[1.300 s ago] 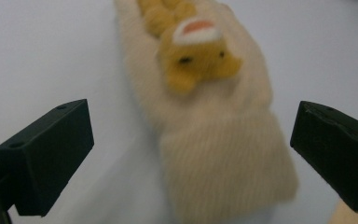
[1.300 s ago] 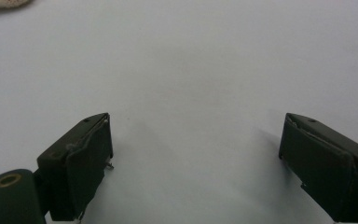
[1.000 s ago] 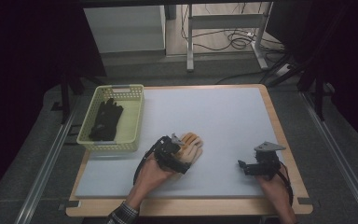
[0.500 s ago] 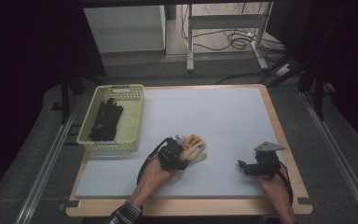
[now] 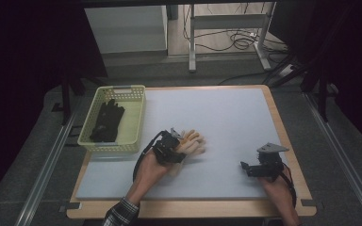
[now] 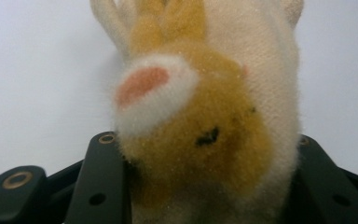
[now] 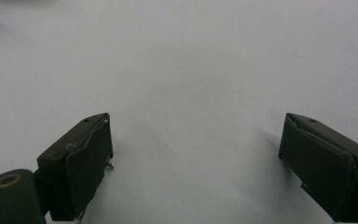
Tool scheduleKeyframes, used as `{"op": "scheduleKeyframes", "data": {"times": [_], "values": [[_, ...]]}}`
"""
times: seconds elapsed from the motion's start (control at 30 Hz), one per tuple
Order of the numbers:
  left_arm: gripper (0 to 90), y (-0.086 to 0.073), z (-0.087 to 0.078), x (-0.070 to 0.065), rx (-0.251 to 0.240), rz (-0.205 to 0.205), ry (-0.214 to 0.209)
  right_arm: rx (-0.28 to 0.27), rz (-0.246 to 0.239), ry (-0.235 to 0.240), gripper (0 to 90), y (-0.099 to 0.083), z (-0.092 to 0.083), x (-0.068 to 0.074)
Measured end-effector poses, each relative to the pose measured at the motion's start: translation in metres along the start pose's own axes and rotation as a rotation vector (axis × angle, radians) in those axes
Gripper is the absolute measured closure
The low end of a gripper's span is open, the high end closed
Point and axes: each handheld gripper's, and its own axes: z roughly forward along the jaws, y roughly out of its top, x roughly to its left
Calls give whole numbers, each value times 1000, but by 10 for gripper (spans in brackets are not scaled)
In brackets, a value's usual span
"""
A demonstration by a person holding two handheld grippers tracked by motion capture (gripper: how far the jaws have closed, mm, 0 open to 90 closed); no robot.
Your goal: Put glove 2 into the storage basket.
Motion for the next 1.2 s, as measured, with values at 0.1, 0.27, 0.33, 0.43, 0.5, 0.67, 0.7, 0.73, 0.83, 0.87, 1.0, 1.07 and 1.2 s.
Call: {"op": "scheduleKeyframes", "data": {"times": [0.1, 0.27, 0.33, 0.43, 0.5, 0.67, 0.7, 0.73, 0.83, 0.87, 1.0, 1.07, 1.2], "values": [[536, 6, -16, 11, -8, -11, 21, 0, 0, 0, 94, 0, 0, 0], [529, 12, -40, 35, -25, -42, 76, 0, 1, 0, 94, 0, 0, 0], [527, 12, -50, 46, -31, -63, 99, 1, 2, 0, 94, 0, 0, 0], [525, 11, -65, 64, -38, -93, 132, 1, 1, 0, 94, 0, 0, 0], [523, 10, -74, 76, -45, -116, 154, 1, 1, 0, 94, 0, 0, 0], [518, 5, -92, 103, -60, -182, 206, -1, 2, 0, 94, 0, 0, 0], [517, 4, -94, 109, -60, -196, 216, -1, 2, 0, 94, 0, 0, 0], [516, 3, -96, 115, -55, -206, 227, -1, 2, 0, 94, 0, 0, 0], [513, 0, -100, 132, -48, -241, 263, -1, 2, 0, 94, 0, 0, 0], [512, -2, -101, 138, -50, -256, 273, -1, 2, 0, 94, 0, 0, 0], [506, -6, -99, 160, -31, -306, 313, -1, 3, 0, 94, 0, 0, 0], [504, -9, -97, 169, -18, -326, 335, -1, 3, 0, 94, 0, 0, 0], [501, -13, -87, 186, 6, -359, 362, -1, 3, 1, 94, 0, 0, 0]]}}
